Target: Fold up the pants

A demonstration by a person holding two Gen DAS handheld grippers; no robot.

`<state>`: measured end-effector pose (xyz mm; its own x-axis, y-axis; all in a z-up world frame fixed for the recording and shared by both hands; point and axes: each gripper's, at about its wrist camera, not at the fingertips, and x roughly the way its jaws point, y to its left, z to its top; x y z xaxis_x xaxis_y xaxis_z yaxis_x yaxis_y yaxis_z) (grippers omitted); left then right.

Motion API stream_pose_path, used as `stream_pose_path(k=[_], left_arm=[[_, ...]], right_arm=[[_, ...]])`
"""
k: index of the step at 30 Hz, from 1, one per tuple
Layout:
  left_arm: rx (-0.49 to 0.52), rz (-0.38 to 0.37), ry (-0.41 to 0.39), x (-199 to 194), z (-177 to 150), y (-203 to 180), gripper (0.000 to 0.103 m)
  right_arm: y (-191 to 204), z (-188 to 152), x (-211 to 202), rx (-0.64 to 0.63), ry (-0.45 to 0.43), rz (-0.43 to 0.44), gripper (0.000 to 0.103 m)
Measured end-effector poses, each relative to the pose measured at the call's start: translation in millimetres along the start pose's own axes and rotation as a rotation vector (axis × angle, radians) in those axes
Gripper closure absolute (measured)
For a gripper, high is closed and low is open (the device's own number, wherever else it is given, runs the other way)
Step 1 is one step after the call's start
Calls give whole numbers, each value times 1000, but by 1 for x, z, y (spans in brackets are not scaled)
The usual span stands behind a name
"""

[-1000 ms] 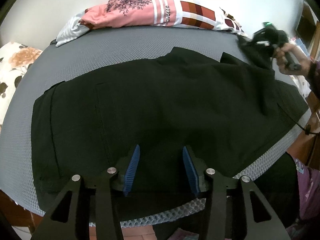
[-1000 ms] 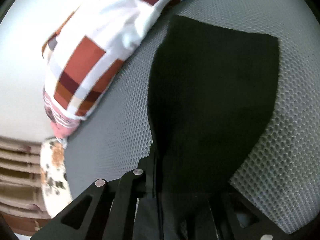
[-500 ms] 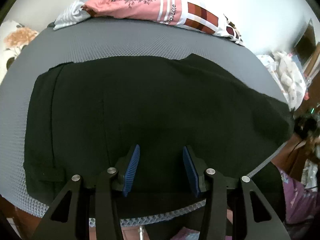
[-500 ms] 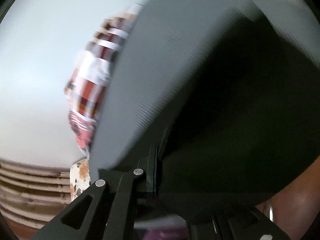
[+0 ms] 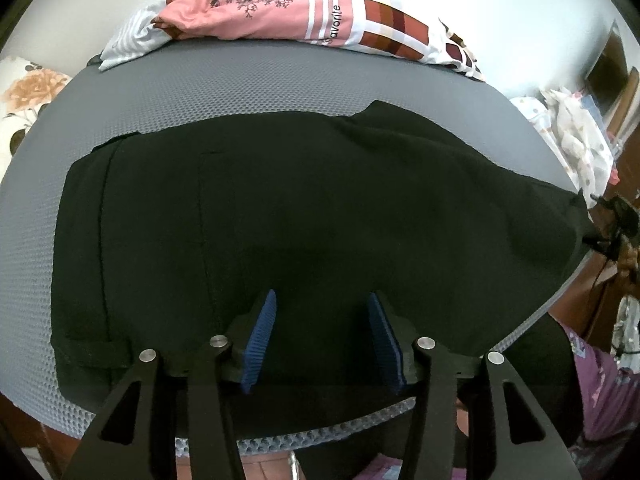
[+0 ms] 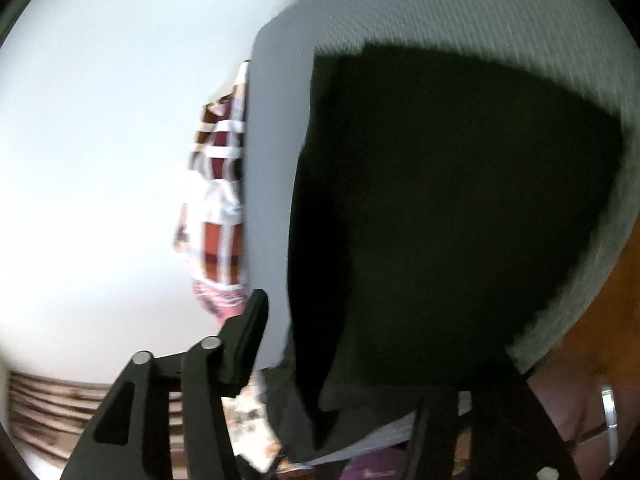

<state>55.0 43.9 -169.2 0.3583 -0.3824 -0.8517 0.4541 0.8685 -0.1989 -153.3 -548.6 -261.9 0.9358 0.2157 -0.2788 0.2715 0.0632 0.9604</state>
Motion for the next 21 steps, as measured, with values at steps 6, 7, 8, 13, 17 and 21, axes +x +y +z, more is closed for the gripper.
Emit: stream_pose_path(k=[6,7,8,13,17,21], left_arm=[[9,1,-9,2,-1,-5,43],[14,3,-10,3,-2,-6,42],[20,7,-11,3,-2,-9,39],[66,23,-11,7,-3,-18,27],[80,14,-13,9,-3,-21,19],[67,-3,-18,9,-2,-19,16]], right_arm=[[30,32,9,-71,16,-251,40],[39,38,12,-102,18,-316,40],[42,40,12,-116,24,-355,40],[66,46,39,-186,75,-530,40],[79,39,49,-191,78,-602,33],[91,41,59,-165,55,-617,31]])
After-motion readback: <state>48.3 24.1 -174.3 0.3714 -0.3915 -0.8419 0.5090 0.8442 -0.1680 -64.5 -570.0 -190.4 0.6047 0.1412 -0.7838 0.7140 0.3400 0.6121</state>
